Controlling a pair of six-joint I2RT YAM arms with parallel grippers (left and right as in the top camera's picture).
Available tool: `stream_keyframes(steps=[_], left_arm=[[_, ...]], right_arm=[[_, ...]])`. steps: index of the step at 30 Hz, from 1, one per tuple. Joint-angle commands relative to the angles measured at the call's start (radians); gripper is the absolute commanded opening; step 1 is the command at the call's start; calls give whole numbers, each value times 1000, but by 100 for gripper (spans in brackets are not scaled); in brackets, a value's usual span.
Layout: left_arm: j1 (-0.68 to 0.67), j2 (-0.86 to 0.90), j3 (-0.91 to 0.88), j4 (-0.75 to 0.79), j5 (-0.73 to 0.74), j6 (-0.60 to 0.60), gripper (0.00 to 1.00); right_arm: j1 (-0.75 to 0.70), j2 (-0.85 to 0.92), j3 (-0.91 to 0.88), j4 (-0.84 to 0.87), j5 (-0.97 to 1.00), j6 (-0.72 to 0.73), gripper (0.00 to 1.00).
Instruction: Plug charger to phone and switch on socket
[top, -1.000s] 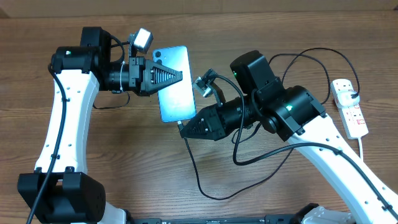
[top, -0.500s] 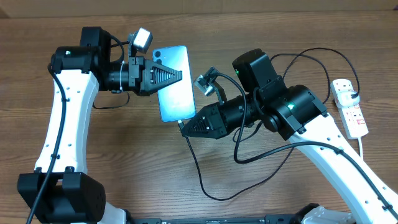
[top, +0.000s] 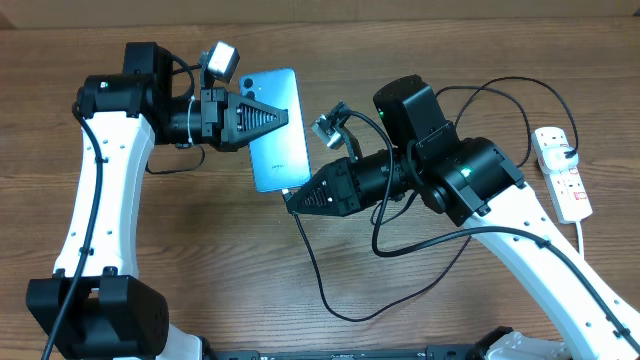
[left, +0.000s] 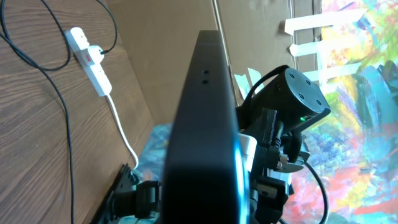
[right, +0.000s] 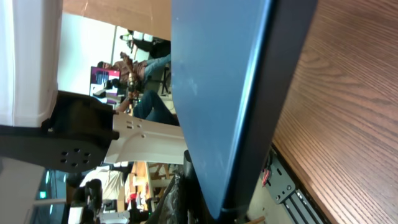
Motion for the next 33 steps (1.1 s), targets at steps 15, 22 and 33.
stream_keyframes(steps=[15, 22, 33], left_arm=[[-21, -8, 14, -15, 24, -31, 4], [-21, -8, 14, -14, 23, -35, 4], [-21, -8, 14, -12, 24, -36, 4]], right_arm=[[50, -8, 9, 121, 352, 91, 4], [50, -8, 9, 159, 351, 120, 4], [4, -8, 9, 169, 305, 150, 4]])
